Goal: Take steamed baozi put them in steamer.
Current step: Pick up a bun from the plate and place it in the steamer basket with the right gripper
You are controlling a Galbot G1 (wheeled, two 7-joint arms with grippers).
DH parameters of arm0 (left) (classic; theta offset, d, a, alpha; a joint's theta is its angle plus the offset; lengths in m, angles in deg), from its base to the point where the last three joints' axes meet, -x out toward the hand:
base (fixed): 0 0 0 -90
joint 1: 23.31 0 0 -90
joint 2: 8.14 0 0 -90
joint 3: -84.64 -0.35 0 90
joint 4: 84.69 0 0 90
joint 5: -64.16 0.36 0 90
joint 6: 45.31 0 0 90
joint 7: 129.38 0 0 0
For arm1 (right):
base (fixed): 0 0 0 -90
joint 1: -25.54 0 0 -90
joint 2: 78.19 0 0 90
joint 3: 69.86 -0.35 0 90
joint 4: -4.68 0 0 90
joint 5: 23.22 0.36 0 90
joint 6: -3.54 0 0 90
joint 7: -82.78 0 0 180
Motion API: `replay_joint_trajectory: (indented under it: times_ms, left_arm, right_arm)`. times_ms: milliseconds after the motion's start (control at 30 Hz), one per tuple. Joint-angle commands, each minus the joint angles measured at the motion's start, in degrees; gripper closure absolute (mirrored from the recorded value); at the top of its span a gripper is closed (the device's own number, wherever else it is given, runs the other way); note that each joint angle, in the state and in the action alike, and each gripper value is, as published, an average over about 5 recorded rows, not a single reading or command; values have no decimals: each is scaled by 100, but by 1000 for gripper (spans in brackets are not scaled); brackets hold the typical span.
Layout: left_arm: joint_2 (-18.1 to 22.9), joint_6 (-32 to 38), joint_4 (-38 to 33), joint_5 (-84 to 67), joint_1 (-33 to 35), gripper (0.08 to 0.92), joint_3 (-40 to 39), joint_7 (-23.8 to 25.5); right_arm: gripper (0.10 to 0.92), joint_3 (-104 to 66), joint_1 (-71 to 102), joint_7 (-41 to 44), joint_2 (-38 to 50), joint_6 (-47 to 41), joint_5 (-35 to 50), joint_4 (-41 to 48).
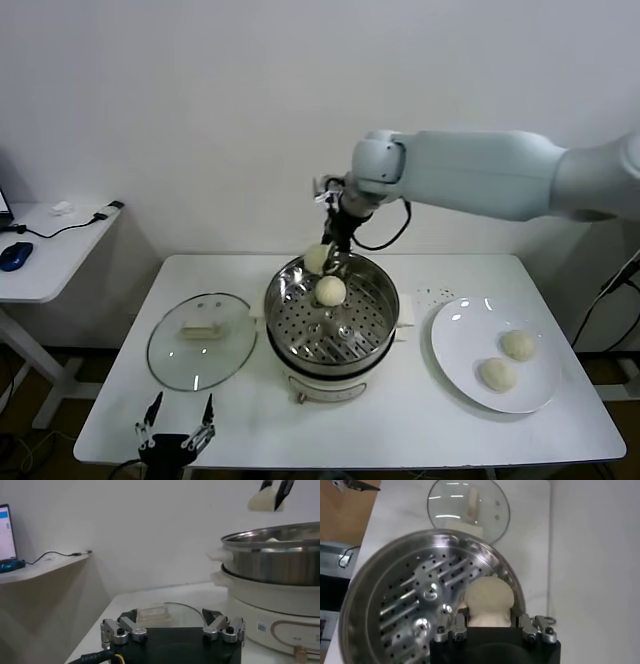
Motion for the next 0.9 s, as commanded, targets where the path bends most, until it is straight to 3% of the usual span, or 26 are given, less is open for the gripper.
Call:
replay_joint_trajectory:
  times_ms: [33, 633, 900]
  left_arm:
    - [-21, -6, 64, -25, -22, 177, 33, -4]
    - [-20, -39, 176, -32, -125, 177, 88, 7]
    - [-14, -29, 166, -15, -107, 177, 77, 5]
  right_arm:
    - [474, 102, 628, -482, -749, -368, 226, 97]
    - [458, 80, 995, -571, -675, -452, 225, 137]
    - [268, 46, 775, -478, -443, -424, 221, -17]
